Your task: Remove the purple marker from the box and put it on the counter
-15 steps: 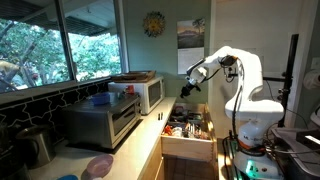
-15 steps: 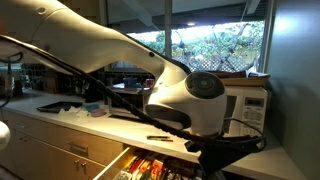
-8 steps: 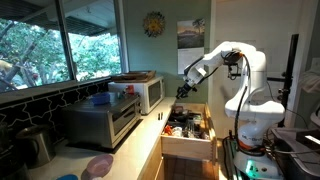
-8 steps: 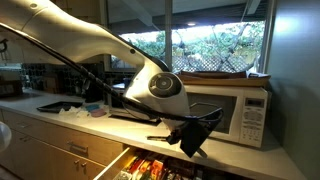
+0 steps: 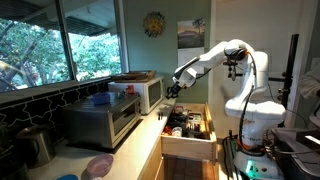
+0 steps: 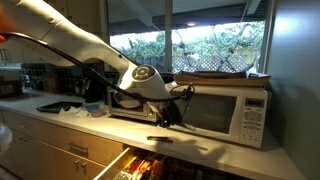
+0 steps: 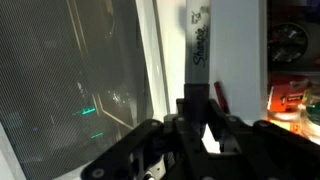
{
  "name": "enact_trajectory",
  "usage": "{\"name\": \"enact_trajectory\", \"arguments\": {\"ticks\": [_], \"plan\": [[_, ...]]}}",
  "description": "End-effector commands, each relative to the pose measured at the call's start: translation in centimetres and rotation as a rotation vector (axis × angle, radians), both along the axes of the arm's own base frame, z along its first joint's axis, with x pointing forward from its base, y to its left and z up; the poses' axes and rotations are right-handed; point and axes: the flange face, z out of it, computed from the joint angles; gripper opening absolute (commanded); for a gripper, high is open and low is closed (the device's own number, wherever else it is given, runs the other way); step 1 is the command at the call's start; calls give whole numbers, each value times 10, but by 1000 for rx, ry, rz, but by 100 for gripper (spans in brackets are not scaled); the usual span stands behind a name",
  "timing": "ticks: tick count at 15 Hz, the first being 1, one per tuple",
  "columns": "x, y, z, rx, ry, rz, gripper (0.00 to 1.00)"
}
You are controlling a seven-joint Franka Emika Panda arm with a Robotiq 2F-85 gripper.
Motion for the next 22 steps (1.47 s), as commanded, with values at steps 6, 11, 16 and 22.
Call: {"name": "enact_trajectory", "arguments": {"ticks": [6,11,16,22], "plan": [[-5,25,-31,-98,-35,30,6],[10,41,-47,-35,-8,61,6],[12,27,-80,-108,52,53,6],[36,17,-117,-89,2,11,6]]}}
